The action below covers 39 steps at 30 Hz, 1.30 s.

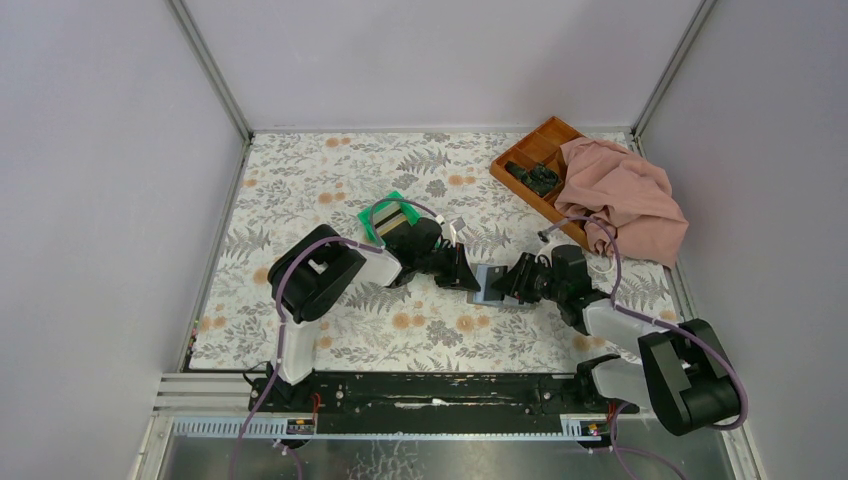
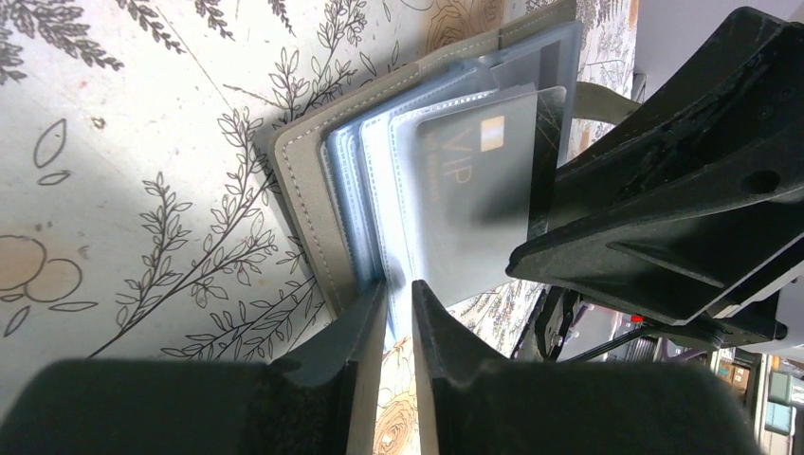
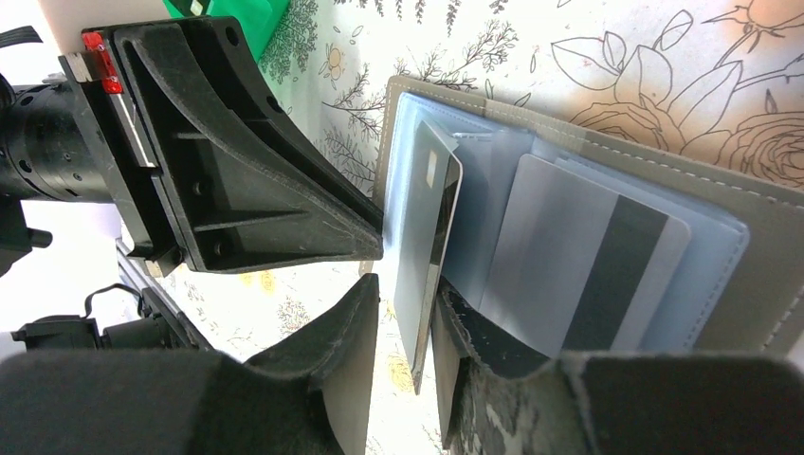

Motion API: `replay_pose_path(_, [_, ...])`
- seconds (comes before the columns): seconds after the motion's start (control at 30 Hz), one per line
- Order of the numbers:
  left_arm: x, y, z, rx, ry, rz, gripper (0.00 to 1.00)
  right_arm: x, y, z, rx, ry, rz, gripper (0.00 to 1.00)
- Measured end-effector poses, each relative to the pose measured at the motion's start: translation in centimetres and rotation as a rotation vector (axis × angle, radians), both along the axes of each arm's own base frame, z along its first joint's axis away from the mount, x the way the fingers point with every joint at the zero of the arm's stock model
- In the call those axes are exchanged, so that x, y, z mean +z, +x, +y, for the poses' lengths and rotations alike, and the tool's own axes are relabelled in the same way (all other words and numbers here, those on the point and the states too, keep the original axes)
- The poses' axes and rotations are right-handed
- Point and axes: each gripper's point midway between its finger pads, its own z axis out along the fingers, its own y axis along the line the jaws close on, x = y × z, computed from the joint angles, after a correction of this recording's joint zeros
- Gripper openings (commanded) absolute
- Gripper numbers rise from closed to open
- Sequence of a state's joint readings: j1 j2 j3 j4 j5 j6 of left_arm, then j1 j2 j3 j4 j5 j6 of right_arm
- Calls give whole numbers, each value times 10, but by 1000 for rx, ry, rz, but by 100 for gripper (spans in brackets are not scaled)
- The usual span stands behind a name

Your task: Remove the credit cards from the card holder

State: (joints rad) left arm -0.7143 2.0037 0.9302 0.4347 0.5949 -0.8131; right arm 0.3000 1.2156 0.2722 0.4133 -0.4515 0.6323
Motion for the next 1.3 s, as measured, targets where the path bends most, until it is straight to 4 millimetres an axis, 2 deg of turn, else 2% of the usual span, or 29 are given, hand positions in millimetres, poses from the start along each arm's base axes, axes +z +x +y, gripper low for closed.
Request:
replay_pose_path(0.53, [0, 1, 1, 7, -4, 4, 24, 9, 0, -14, -50, -53, -38, 28])
replay_pose_path(0.8, [0, 3, 2, 11, -7, 2, 24, 4, -1, -25, -82, -105, -35, 4])
replay_pose_path(0.9, [0, 3, 2, 11, -7, 2, 25, 0, -2, -28, -93, -122, -21, 0])
replay_pose_path(1.0, [0, 3, 2, 11, -8, 2, 31, -1, -1, -31, -105, -135, -14, 0])
replay_pose_path(1.1, [2, 2, 1, 6, -13, -2, 42, 0, -1, -35, -123, -151, -14, 0])
replay_pose_path(1.3, [13, 4, 5, 3, 8, -60, 67, 20, 1, -47, -174, -188, -85, 0])
